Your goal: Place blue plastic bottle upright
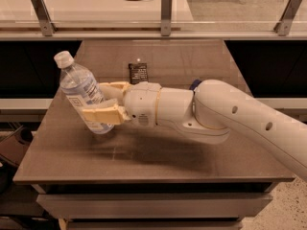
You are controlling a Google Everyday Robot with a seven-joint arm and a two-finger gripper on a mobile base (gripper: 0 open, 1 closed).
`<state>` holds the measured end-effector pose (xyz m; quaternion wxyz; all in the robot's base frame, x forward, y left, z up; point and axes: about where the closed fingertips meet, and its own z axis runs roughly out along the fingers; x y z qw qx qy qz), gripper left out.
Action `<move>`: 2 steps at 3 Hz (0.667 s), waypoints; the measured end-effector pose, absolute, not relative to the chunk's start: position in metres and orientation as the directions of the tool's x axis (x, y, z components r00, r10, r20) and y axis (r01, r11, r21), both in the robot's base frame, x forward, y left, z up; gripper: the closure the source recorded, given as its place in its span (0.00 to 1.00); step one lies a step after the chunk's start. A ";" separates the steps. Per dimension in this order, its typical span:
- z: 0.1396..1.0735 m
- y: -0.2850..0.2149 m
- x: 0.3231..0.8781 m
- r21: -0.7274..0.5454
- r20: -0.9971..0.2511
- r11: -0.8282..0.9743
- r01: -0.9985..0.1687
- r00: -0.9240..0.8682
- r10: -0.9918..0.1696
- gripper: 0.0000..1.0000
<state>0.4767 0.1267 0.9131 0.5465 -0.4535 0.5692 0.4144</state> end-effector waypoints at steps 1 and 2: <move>0.906 0.130 0.477 -0.008 -0.999 0.246 -0.969 -0.003 -0.043 1.00; 0.898 0.130 0.477 0.006 -1.000 0.248 -0.969 -0.008 -0.007 1.00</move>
Offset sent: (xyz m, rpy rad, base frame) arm 0.0020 0.0006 -0.0235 0.0959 0.0184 -0.0055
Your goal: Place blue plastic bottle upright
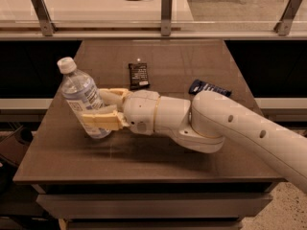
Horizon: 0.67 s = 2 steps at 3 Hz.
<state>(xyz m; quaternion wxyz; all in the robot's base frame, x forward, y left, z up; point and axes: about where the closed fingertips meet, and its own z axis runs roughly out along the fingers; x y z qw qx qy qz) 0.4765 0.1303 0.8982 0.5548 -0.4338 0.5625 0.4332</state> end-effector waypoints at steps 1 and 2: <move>0.892 0.129 0.476 0.017 -1.000 0.256 -0.967 -0.013 0.016 1.00; 0.884 0.128 0.477 0.035 -0.999 0.267 -0.963 -0.027 0.034 1.00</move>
Offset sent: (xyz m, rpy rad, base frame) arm 0.0040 -0.0090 -0.0250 0.0619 0.0387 -0.0440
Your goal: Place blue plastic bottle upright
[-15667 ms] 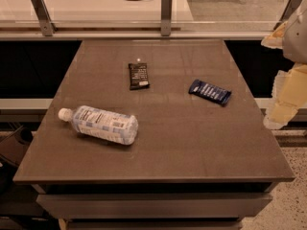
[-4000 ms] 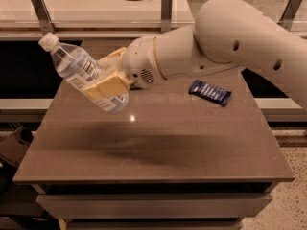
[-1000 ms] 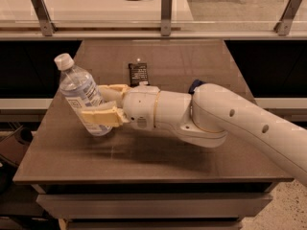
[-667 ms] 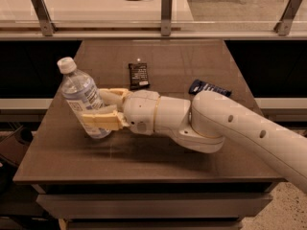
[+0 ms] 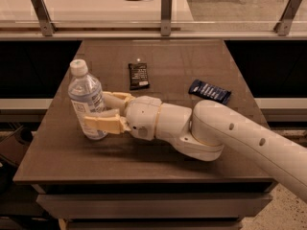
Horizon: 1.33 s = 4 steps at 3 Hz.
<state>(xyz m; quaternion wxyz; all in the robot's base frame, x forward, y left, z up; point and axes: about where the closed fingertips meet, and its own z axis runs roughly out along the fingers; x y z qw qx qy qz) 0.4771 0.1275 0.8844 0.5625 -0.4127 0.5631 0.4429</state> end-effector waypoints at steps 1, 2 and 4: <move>0.886 0.129 0.476 0.032 -0.999 0.263 -0.964 -0.024 0.032 0.82; 0.886 0.131 0.475 0.031 -0.999 0.259 -0.965 -0.023 0.031 0.57; 0.888 0.135 0.473 0.028 -0.999 0.253 -0.967 -0.021 0.031 0.12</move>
Offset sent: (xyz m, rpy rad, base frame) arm -0.0009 0.0017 0.0011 -0.0014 -0.0021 0.0041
